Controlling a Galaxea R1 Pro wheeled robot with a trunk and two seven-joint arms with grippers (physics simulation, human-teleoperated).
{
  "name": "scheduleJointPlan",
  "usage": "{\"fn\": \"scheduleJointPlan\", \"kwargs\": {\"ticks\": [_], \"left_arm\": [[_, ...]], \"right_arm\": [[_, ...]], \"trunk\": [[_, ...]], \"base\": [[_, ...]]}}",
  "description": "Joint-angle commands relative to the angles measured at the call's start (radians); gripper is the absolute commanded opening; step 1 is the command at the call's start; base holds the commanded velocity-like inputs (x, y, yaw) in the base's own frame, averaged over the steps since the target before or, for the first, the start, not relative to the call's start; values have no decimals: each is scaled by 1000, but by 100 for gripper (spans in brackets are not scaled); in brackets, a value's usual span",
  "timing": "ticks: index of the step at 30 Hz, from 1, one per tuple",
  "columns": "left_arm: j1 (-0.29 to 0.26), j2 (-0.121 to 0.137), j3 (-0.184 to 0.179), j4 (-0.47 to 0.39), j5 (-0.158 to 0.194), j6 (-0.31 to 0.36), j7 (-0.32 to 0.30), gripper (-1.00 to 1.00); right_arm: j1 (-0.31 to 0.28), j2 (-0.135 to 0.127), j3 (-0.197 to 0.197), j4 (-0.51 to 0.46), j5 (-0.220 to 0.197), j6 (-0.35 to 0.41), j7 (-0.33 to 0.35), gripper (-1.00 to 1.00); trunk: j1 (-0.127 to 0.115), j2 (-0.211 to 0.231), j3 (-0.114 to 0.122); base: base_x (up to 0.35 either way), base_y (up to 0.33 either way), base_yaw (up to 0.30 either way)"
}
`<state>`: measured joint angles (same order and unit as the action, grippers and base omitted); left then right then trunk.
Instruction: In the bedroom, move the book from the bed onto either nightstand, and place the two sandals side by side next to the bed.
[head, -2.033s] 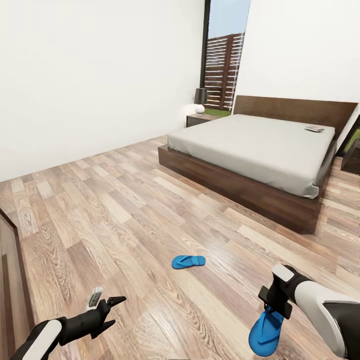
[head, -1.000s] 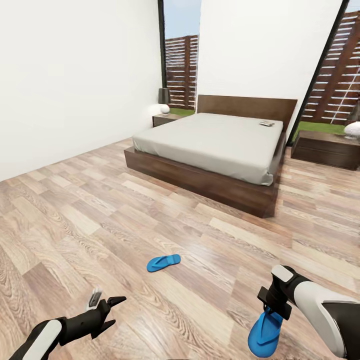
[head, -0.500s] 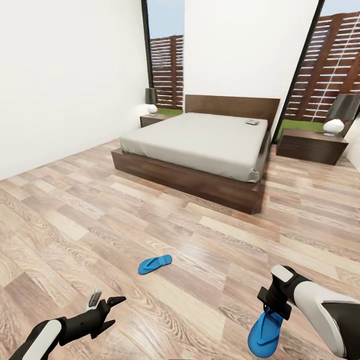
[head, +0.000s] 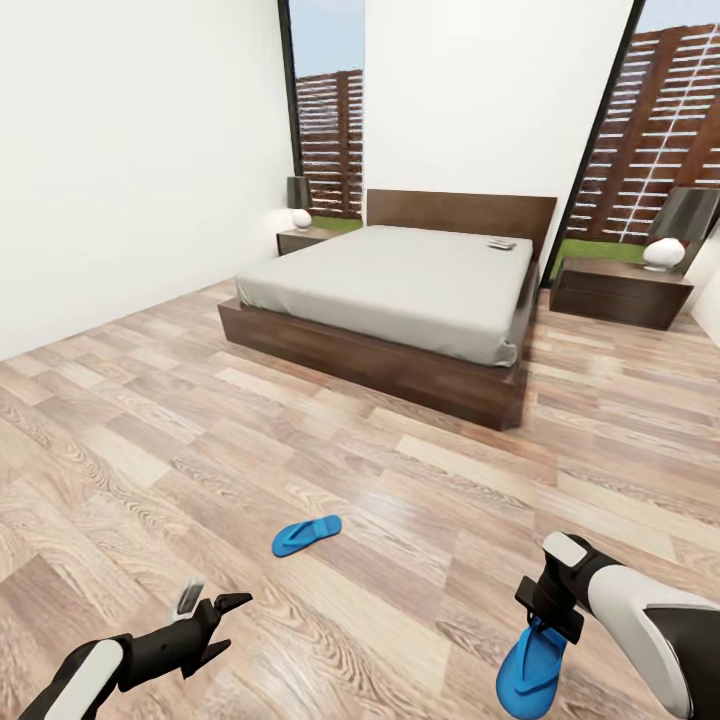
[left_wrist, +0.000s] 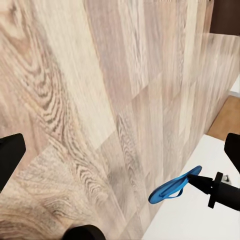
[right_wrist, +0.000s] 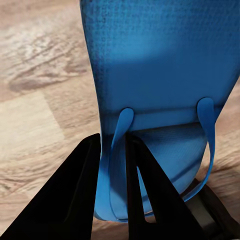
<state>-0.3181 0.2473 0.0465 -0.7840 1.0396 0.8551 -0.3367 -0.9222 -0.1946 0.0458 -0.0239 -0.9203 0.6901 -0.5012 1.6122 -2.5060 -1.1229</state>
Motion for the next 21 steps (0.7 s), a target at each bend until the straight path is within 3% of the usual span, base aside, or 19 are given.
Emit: {"fn": "scheduleJointPlan", "kwargs": {"ticks": [1,21], "left_arm": [[0,0,3,0,-3,6,-4,100],[-1,0,3,0,-4,7,-4,100]], "right_arm": [[1,0,5,-2,-12,3,-4,-100],[11,1,5,-4,-14,2,-3,-100]], "trunk": [[0,0,-1],[0,0,-1]], "base": [[107,0,-1],[110,0,0]]}}
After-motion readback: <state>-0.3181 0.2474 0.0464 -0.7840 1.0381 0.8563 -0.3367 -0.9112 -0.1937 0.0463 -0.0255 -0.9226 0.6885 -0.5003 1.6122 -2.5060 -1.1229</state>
